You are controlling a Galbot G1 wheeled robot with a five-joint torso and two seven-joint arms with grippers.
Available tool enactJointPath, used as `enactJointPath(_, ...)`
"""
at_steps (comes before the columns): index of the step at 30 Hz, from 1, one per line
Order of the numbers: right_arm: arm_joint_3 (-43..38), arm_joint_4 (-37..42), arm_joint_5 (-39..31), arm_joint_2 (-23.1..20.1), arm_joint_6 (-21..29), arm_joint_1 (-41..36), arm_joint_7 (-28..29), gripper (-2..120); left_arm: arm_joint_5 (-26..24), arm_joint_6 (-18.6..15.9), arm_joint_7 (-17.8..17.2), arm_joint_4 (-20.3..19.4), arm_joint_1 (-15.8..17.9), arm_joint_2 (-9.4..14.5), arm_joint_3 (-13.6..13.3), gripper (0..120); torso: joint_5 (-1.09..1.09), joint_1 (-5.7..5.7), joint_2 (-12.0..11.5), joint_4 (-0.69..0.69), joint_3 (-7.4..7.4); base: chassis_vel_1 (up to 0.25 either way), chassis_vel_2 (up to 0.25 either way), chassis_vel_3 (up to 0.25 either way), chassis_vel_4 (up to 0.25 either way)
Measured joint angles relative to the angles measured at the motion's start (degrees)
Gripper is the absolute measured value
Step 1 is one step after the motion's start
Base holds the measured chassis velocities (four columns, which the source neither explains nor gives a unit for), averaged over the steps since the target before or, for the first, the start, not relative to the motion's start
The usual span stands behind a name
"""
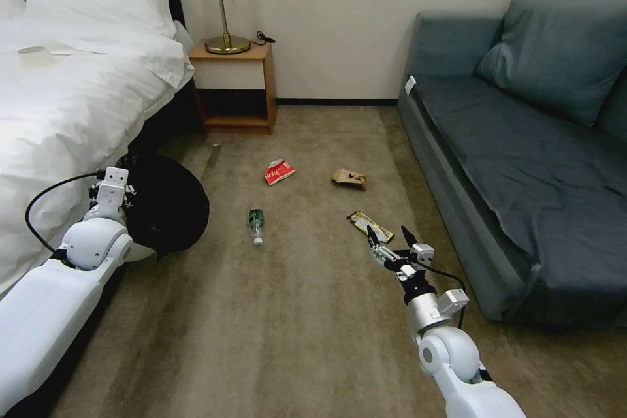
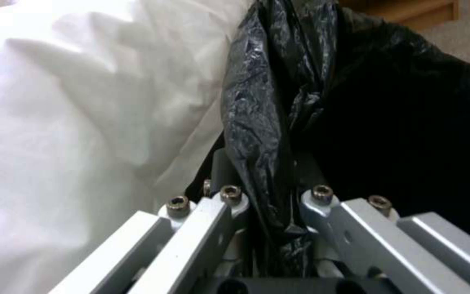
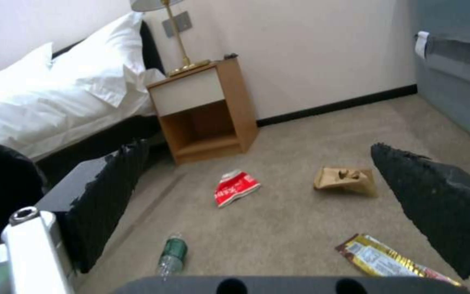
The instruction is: Pick up the trash bin, then pick up the garbage on the floor and place it into the trash bin.
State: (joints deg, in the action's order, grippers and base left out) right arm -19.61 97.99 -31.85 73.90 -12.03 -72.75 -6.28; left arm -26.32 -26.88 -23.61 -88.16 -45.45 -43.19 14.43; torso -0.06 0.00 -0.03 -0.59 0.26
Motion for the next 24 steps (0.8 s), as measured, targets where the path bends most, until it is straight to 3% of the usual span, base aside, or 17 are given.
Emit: enactJointPath(24, -0.03, -0.50, -0.26, -0.12, -0.30, -0.02, -0.81, 100, 0.12, 0.12, 0.03, 0.08, 0.16, -0.11, -0.45, 6, 0.00, 0.00, 0.00, 0.00, 0.00, -0.086, 0.094, 0.088, -0.089)
